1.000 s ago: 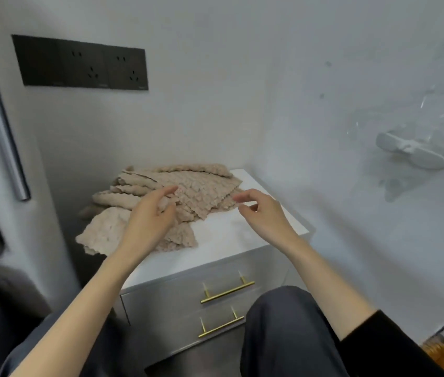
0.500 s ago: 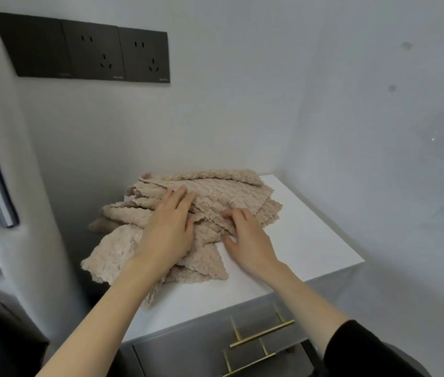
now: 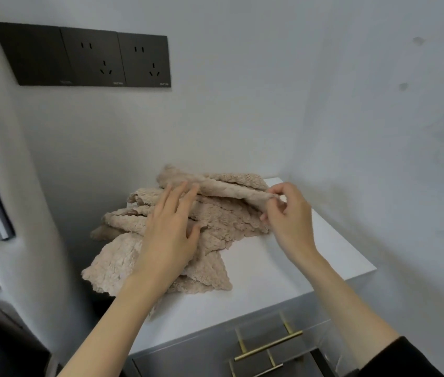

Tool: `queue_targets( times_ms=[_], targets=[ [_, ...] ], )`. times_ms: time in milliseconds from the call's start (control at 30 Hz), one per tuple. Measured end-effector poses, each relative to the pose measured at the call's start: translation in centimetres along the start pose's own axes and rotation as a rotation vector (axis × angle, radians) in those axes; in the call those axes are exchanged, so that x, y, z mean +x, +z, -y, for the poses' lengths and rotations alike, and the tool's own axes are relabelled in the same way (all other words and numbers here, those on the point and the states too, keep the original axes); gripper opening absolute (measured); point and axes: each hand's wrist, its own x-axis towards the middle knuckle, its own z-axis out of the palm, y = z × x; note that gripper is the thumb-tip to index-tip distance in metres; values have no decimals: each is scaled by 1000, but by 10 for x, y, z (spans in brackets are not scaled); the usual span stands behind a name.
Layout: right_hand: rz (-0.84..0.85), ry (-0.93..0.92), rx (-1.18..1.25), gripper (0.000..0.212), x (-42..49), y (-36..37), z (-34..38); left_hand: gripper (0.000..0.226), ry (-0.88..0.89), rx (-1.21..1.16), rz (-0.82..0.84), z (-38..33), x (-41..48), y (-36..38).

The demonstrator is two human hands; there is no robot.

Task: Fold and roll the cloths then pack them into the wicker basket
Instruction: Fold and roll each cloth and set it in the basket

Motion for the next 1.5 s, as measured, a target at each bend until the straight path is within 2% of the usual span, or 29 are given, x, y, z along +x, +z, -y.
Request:
queue_targets(
  times_ms=[200,300,367,500,567,667,767,867,1000,1067,1167,1233,1267,1400,1500],
  targets=[
    [-203,50,199,24,2,-40,8,78,6,112,-56,-13,-2,2],
    [-194,82,221,21,1,-57,7,83,56,120,-15,-20,-4,9],
    [-50,99,195,20,0,-72,6,87,88,118,9,-26,-6,14],
    [481,243,38,20,-10,-99,4,95,179,139,102,-38,-7,26],
    [679,336,-94,21,-16,-109,-3,96,219,168,144,-44,-6,34],
    [821,414,-213,35,-21,-120,-18,88,228,189,199,-51,-5,42],
    [875,448,-322,34,-21,-130,-28,64,217,188,243,-57,-3,48],
    [867,481,-405,23,-20,-137,-37,32,234,114,321,-58,-1,53],
    [777,446,-498,31,-15,-145,-44,18,235,50,489,-55,-3,56],
    [610,356,-615,33,-13,-149,-50,31,148,-24,511,-56,-2,53],
    [412,288,-774,26,-12,-155,-62,46,-7,-81,321,-54,3,48],
    [444,347,-860,27,-13,-158,-68,41,-89,14,174,-53,5,45],
    [495,403,-885,33,-15,-159,-71,39,-122,105,151,-53,5,45],
    [639,636,-809,60,-17,-157,-75,56,-224,341,247,-54,5,54],
    [624,656,-721,62,-16,-159,-73,60,-250,358,311,-51,9,61]
  ],
)
